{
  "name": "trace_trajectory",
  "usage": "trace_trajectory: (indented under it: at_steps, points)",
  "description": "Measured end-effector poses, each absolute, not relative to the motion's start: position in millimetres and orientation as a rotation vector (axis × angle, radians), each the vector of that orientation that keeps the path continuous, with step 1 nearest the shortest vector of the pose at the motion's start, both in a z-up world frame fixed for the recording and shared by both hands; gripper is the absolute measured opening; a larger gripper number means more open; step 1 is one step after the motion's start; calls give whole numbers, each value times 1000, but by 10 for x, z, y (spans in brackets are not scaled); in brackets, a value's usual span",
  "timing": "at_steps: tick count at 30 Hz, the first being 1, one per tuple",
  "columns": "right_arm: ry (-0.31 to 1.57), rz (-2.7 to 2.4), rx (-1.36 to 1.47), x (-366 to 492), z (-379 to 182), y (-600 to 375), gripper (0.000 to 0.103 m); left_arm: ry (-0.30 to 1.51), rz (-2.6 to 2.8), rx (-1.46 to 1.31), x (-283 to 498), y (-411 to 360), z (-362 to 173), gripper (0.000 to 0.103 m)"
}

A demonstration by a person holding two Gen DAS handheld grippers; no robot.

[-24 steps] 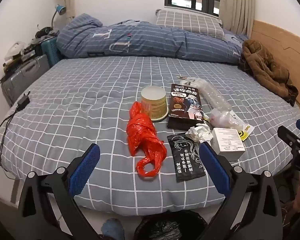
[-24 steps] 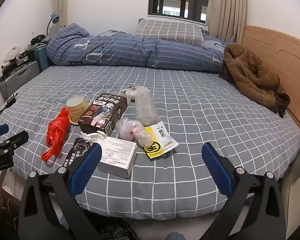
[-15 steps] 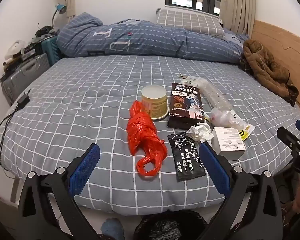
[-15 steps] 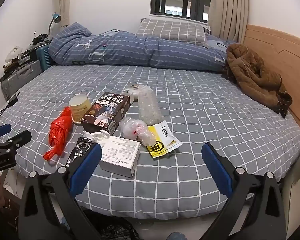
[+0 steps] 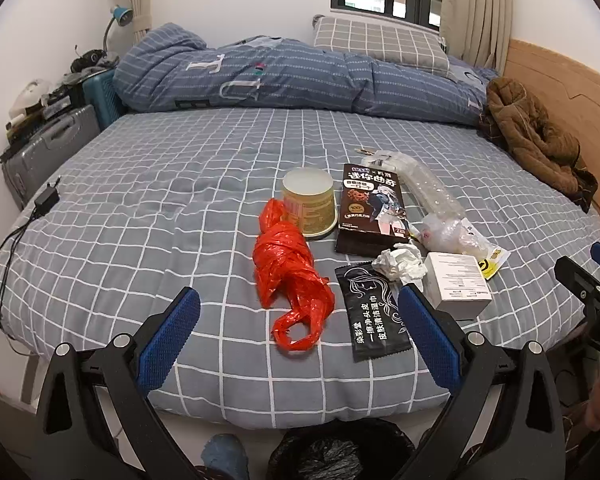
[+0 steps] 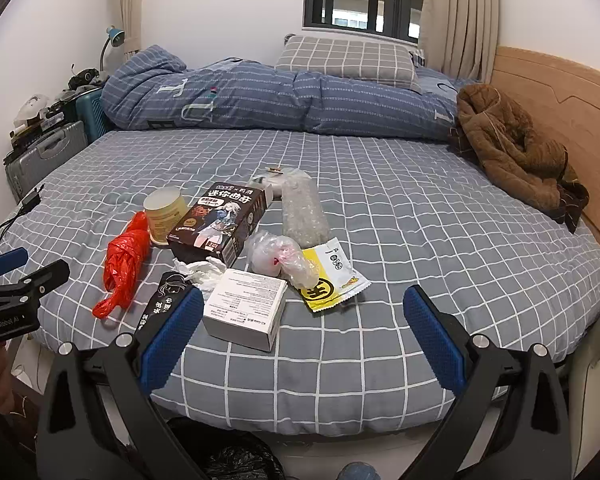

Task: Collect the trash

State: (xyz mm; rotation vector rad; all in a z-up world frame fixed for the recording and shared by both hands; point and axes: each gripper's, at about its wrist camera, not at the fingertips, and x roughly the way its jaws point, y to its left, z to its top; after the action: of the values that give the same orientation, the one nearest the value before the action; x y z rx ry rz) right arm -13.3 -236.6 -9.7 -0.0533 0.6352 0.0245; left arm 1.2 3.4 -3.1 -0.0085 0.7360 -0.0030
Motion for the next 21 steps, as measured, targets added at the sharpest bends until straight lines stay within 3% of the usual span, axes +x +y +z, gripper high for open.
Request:
trace_trajectory:
  at_steps: [21]
  points:
    - [629, 23, -45, -148, -61, -2375, 96, 743, -10, -5, 20, -14, -82, 97]
